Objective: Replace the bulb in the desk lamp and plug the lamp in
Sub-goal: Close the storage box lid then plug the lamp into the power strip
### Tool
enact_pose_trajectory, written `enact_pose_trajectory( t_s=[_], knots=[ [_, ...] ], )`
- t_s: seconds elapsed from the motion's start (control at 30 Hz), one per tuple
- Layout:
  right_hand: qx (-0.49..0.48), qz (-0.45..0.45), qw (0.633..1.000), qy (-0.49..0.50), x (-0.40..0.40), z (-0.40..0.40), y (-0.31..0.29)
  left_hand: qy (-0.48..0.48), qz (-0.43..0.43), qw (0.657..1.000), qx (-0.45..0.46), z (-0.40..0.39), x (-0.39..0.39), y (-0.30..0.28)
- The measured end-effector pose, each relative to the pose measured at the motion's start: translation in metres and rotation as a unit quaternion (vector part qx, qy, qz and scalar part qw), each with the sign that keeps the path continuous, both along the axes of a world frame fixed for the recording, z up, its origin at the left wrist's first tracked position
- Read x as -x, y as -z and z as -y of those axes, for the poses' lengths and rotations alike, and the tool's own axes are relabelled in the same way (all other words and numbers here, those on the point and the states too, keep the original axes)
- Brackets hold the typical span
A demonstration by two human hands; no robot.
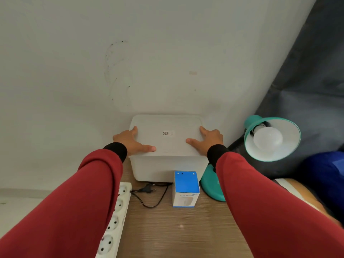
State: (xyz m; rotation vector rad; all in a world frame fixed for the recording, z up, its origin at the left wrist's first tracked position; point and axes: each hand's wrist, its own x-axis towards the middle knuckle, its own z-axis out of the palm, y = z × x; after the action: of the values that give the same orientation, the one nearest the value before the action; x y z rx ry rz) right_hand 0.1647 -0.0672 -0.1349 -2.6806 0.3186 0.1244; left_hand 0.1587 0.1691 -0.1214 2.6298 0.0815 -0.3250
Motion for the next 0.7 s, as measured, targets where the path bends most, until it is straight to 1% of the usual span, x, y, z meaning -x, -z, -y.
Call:
enact_pose_trajectory(
  t_s=[0.3,0.53,0.63,0.7],
  knots=[
    [0.022,-0.019,1.0,0.0,0.003,0.01,0.001,0.015,-0.006,1.0,-0.014,0.006,-0.005,-0.006],
    [0.007,-0.023,1.0,-0.003,-0.005,0.005,0.011,0.002,-0.026,0.999,-0.026,0.001,-0.011,0.005],
    [-0.014,-0.02,1.0,0.0,-0.006,0.006,0.018,0.004,-0.027,1.0,-0.014,-0.001,-0.014,0.01],
    [-0.01,-0.02,1.0,-0.004,-0.006,0.007,0.021,0.004,-0.025,1.0,-0.006,-0.002,-0.013,0.012]
  ],
)
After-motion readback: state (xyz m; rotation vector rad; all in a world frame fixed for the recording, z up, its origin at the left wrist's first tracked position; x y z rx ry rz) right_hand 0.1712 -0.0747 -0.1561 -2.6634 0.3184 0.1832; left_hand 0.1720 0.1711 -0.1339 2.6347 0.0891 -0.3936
